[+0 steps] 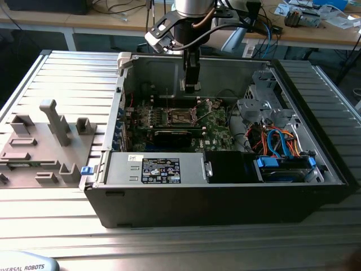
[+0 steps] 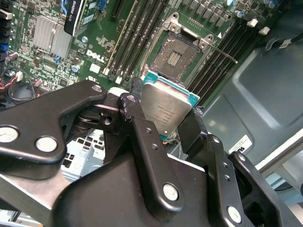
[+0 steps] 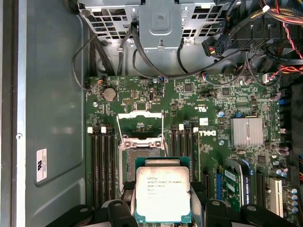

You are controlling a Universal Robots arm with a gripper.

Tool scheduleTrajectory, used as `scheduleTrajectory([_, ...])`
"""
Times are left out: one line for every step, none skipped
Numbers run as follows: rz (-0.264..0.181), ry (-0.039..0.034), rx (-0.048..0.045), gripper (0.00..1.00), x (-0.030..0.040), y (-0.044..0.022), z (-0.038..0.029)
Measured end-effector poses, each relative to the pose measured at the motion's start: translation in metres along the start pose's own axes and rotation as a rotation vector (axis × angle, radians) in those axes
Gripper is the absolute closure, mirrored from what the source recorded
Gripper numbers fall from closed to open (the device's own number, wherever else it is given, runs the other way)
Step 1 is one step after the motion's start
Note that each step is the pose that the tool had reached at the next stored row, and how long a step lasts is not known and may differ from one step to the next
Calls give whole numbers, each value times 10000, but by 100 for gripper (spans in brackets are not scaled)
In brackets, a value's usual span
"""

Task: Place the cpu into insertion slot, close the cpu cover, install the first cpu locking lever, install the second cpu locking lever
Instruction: 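Place the cpu into insertion slot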

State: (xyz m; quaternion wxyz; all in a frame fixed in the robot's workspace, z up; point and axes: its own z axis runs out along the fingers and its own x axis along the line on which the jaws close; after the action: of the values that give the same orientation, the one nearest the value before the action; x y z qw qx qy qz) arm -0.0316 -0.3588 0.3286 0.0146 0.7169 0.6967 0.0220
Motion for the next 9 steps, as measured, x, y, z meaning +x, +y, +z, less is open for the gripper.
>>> scheduleTrajectory([0,1,0,46,0,0,3])
scheduleTrajectory([0,0,0,46,0,0,7])
scheduleTrajectory([0,0,0,46,0,-1,11])
scheduleTrajectory([0,0,0,46,0,-1,13])
scheduleTrajectory([0,0,0,46,0,-1,15])
scheduleTrajectory([1,0,0,46,0,-1,18])
scheduleTrajectory([0,0,0,46,0,-1,23])
scheduleTrajectory([0,0,0,46,0,-1,25])
scheduleTrajectory([0,0,0,46,0,-1,26])
